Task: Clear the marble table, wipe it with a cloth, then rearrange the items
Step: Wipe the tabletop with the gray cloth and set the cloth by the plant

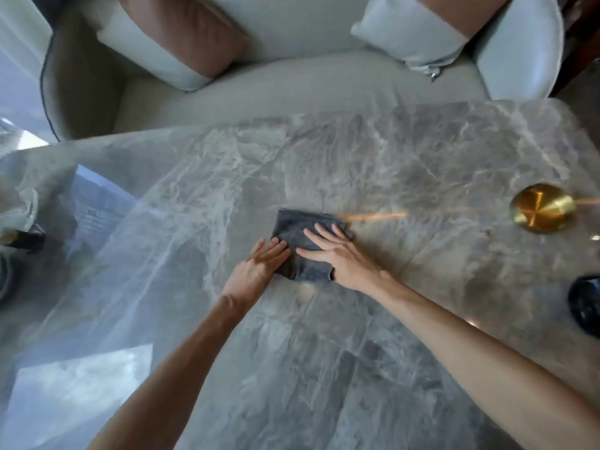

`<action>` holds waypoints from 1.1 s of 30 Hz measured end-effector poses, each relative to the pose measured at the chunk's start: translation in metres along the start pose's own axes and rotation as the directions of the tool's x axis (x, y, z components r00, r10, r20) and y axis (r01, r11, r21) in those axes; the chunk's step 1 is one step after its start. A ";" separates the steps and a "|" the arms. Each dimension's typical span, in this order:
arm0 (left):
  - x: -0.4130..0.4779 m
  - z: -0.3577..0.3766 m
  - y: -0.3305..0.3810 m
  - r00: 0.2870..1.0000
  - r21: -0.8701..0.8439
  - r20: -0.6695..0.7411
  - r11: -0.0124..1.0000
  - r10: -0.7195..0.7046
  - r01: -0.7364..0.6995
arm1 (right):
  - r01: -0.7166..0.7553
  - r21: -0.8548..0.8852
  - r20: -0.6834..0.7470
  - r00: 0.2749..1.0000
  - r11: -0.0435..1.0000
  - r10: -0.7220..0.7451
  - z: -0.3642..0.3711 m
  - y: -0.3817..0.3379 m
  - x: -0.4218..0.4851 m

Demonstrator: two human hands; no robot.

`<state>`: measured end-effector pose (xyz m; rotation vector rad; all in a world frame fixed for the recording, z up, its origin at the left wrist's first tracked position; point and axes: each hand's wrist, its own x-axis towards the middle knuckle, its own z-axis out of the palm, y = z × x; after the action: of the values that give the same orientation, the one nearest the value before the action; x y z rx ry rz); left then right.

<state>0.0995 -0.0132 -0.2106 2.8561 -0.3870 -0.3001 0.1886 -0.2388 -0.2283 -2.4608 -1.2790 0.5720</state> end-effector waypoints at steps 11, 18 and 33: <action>-0.213 0.068 0.100 0.999 -0.204 -0.043 0.979 -0.022 0.013 | 0.147 0.062 0.184 0.971 0.987 -0.156 0.091 -0.110 -0.145; -0.307 0.075 0.175 0.999 -0.203 0.047 0.979 -0.021 0.030 | 0.220 0.035 0.424 0.880 0.975 -0.214 0.116 -0.164 -0.222; -0.315 -0.019 0.164 0.784 -0.792 0.345 0.288 -0.517 0.538 | -0.722 0.674 0.738 0.664 0.153 -0.118 0.000 -0.182 -0.214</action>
<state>-0.2317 -0.0734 -0.0959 1.8153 0.6279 -0.4709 -0.0515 -0.3149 -0.1039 -1.2917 -0.1038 1.8390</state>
